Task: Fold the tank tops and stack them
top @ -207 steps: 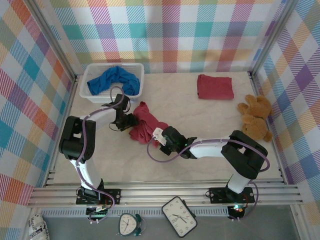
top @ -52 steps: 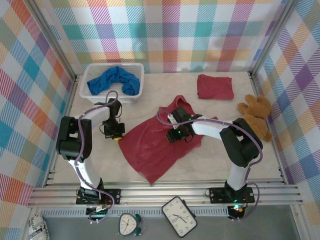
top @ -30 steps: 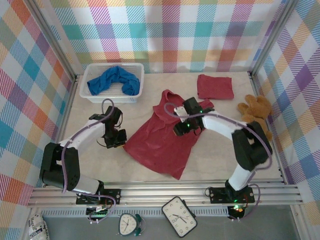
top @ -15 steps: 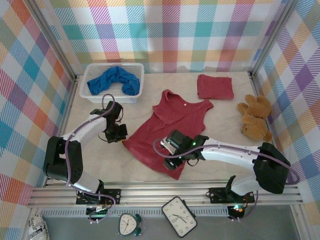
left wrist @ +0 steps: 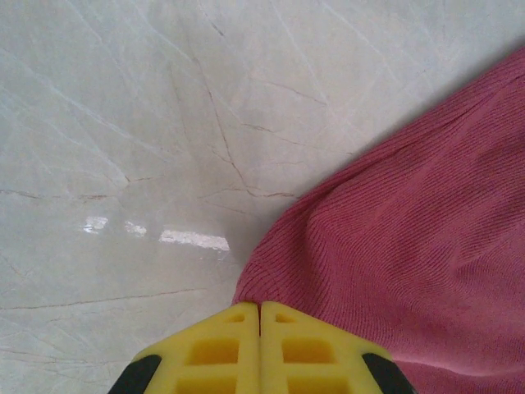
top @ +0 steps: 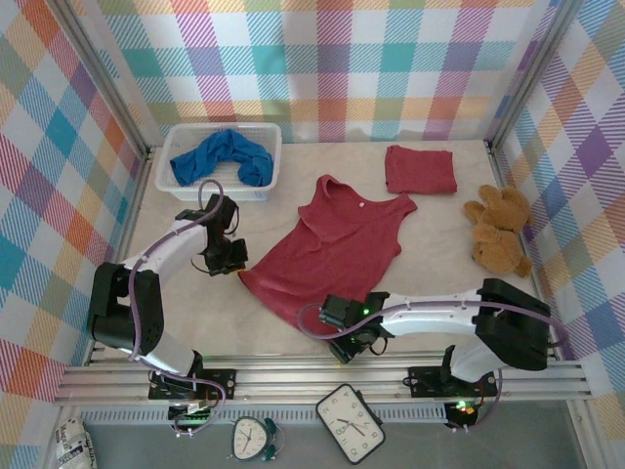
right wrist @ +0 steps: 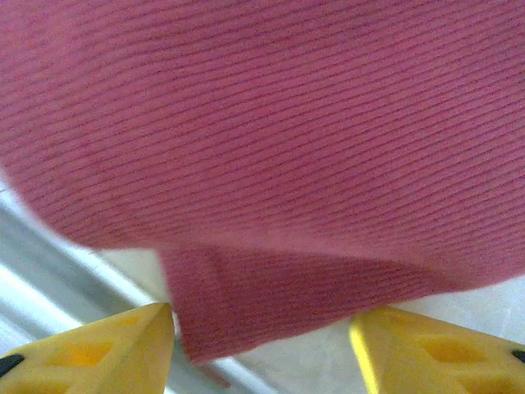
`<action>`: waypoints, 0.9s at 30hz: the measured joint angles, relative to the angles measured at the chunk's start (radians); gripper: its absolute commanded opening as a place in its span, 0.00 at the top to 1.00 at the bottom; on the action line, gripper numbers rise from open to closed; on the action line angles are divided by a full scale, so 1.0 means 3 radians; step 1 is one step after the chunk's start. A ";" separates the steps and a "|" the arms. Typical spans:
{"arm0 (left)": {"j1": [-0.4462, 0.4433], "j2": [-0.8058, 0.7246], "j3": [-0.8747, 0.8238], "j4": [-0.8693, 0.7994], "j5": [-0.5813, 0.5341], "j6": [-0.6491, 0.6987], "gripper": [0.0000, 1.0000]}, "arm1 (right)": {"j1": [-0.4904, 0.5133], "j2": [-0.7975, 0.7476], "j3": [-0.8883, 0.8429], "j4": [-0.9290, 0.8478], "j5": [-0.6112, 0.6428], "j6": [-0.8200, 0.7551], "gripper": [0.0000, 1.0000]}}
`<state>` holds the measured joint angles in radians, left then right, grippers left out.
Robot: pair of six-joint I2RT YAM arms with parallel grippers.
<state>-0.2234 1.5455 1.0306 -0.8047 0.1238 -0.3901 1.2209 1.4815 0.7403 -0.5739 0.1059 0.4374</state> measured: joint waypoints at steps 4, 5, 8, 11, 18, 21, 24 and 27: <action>0.0000 0.0000 0.0000 -0.0001 0.0022 0.0011 1.00 | 0.0009 0.0074 0.0075 -0.0022 0.0088 0.0004 0.59; 0.0000 0.0000 0.0000 -0.0003 0.0022 0.0018 1.00 | 0.0009 0.0090 0.0089 -0.0045 0.0128 0.0018 0.67; 0.0000 0.0000 0.0004 -0.0013 0.0017 0.0031 1.00 | 0.0009 0.0072 0.0094 -0.0058 0.0178 0.0019 0.86; 0.0000 0.0000 0.0056 -0.0056 -0.0018 0.0046 1.00 | 0.0009 -0.0053 0.0081 -0.0061 0.0243 0.0058 0.97; 0.0000 -0.0109 0.0454 -0.0327 -0.0278 0.0084 1.00 | 0.0009 -0.0740 0.0122 -0.0164 0.0515 -0.0047 1.00; 0.0000 -0.0267 0.0735 -0.0501 -0.0505 0.0125 1.00 | 0.0005 -0.1128 0.0192 -0.0191 0.0623 -0.0209 1.00; 0.0000 -0.0430 0.1061 -0.0662 -0.0745 0.0158 1.00 | -0.0010 -0.1414 0.0320 -0.0188 0.0674 -0.0449 1.00; 0.0008 -0.0533 0.1389 -0.0881 -0.0980 0.0209 1.00 | -0.0014 -0.1575 0.0535 -0.0191 0.0696 -0.0717 1.00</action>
<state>-0.2211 1.3857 1.4471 -1.0691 -0.1703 -0.3275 1.2167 1.0088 0.9009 -0.6312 0.3145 0.2222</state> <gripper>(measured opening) 0.049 0.064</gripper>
